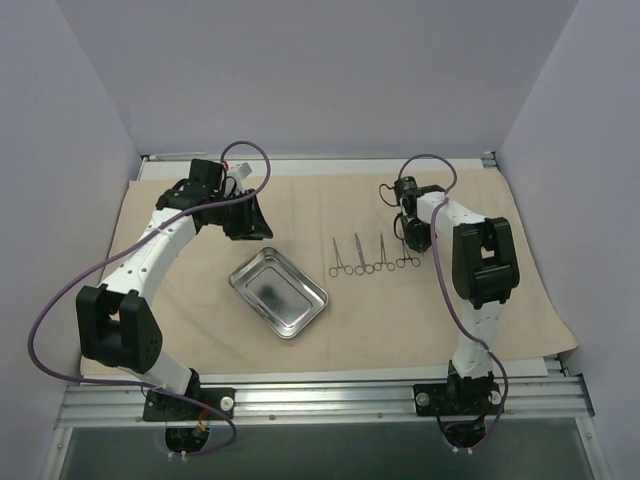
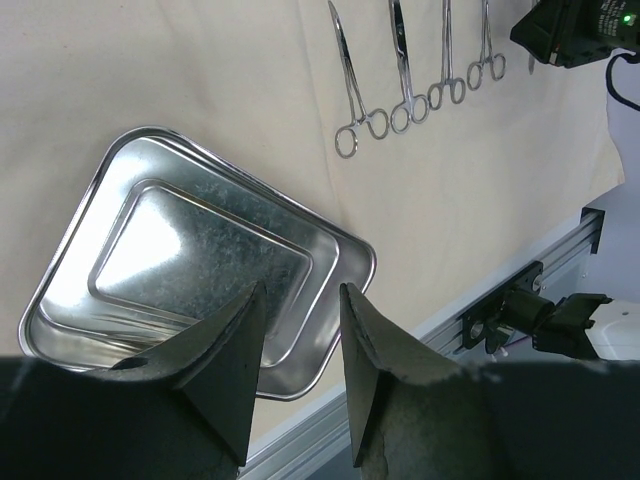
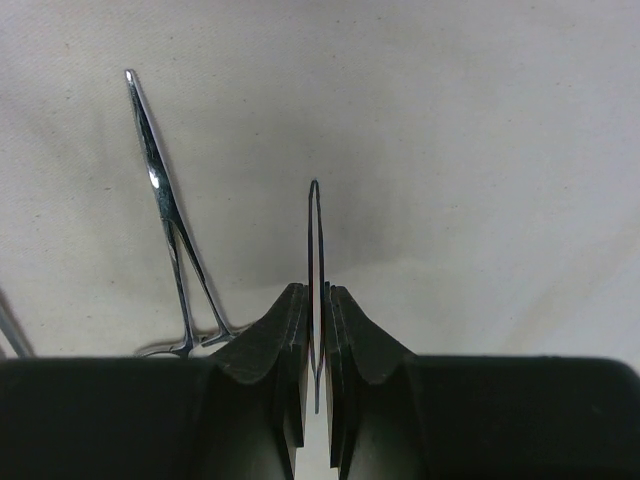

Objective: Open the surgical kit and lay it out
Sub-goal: Place the medical item in the surgical kit.

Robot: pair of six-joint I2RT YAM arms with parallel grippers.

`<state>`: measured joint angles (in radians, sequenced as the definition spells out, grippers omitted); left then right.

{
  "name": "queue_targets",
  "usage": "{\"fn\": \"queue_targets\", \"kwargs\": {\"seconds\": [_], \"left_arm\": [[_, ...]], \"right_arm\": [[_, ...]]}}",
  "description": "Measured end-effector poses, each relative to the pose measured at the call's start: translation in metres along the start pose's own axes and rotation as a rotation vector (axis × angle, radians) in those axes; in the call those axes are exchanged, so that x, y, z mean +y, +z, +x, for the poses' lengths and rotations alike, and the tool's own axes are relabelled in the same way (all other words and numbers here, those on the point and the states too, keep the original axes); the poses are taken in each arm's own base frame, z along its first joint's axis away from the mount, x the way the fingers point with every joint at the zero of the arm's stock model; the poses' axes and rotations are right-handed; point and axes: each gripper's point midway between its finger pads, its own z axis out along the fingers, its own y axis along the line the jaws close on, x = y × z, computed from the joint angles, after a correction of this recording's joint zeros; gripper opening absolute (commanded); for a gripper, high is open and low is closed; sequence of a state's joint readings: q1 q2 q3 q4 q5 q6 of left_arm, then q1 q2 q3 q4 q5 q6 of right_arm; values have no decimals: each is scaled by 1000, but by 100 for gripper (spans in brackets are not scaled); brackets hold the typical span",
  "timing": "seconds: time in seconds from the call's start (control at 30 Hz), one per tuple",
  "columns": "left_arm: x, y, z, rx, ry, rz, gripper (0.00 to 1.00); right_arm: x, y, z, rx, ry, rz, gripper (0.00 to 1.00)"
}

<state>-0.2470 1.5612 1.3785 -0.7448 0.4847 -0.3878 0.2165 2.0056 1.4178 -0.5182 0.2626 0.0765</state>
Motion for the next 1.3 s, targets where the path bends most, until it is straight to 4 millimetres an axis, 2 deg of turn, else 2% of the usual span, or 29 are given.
{"fn": "queue_targets", "kwargs": {"seconds": [0.13,0.6,1.17,1.3], "left_arm": [[1,1,-2,3,-4,7,43],[2,1,-4,9,-15,23,43],[4,-1,-5,8,-25,32,43],[4,-2,-6,6,-27,33,43]], "right_arm": [[2,10,5,27,-8,4,2],[-4,13,2,24,3,17,18],[-5,13,1,28,1,27,22],[-5,11,-2,24,13,26,28]]}}
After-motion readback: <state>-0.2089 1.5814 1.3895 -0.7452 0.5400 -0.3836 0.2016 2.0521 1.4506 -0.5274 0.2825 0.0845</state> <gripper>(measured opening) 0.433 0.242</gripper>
